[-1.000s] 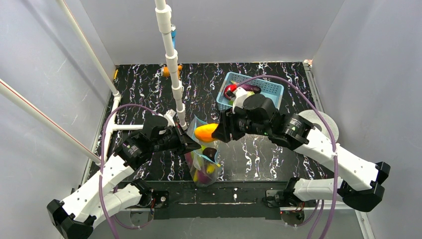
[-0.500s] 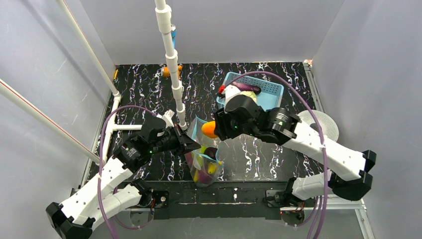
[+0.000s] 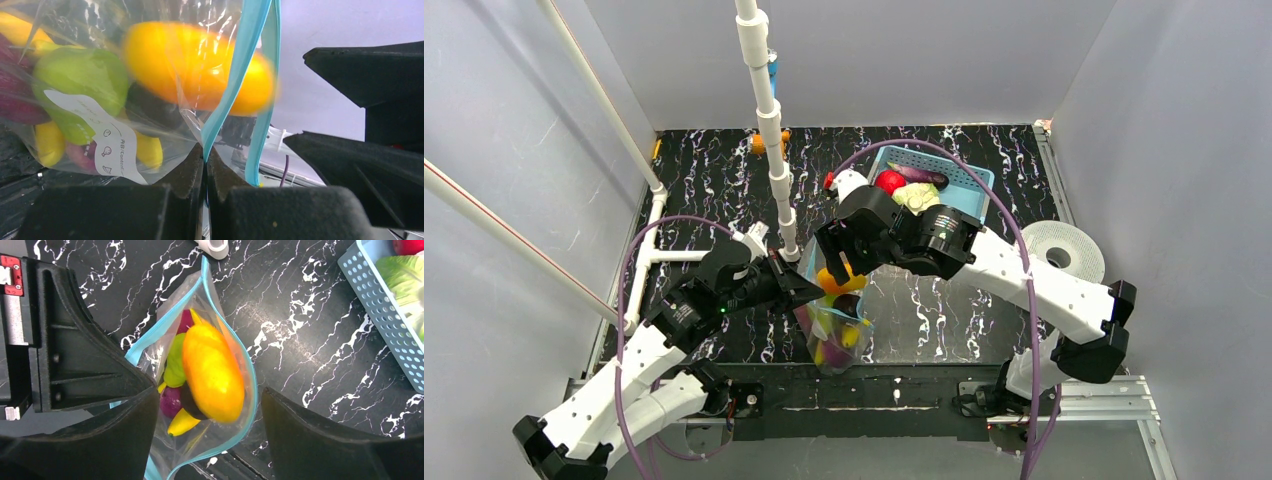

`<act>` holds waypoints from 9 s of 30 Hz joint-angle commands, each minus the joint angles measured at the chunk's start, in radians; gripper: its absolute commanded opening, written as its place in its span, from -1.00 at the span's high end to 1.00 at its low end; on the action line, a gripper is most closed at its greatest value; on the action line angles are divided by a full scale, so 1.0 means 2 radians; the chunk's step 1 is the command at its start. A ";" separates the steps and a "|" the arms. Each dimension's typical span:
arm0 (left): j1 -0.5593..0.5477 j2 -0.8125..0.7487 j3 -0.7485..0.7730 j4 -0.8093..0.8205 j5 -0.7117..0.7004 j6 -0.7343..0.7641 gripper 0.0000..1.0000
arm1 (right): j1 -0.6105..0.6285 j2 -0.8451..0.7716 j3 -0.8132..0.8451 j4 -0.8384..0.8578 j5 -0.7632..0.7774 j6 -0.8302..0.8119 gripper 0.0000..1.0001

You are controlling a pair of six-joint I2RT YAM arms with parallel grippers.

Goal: Place the food in the zip-top bag and seal the zipper
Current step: Place the fake fruit in the zipper food storage bag, then zip the zipper food storage bag at the center of the board, then place the zipper food storage bag at the center of the board.

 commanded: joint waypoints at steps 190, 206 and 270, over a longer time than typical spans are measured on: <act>0.001 -0.019 0.034 0.020 0.155 0.468 1.00 | -0.166 -0.190 -0.459 0.624 -0.442 0.007 0.97; 0.001 -0.129 0.047 -0.132 0.067 0.508 1.00 | -0.246 -0.269 -0.490 0.530 -0.331 -0.009 0.97; 0.001 -0.170 0.104 -0.151 -0.113 0.472 -0.83 | -0.300 -0.184 -0.399 0.214 -0.003 0.001 -0.02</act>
